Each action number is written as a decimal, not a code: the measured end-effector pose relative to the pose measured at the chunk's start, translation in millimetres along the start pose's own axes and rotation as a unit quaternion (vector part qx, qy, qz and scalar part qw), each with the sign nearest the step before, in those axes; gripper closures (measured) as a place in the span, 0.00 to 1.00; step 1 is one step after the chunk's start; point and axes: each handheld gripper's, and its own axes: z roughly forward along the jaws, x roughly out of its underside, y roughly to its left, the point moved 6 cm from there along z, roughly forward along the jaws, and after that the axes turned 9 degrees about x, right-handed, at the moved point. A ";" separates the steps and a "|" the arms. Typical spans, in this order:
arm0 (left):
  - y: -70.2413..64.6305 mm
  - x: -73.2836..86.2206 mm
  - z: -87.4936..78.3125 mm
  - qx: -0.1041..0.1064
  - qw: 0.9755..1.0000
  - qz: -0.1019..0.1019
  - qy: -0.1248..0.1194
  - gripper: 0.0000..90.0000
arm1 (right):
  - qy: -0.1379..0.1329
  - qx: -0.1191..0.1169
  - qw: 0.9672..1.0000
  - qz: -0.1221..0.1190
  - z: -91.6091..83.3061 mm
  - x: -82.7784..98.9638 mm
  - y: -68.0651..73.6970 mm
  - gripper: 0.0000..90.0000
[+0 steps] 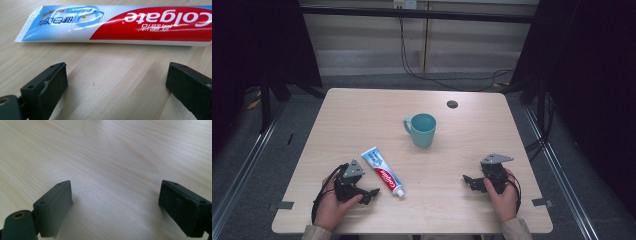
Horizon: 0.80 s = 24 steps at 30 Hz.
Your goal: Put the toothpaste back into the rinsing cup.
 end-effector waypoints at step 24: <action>1.7 -11.4 -9.9 0.019 0.996 -0.055 0.066 0.29 | -0.001 -0.001 1.000 0.000 0.1 -0.1 -0.1 0.12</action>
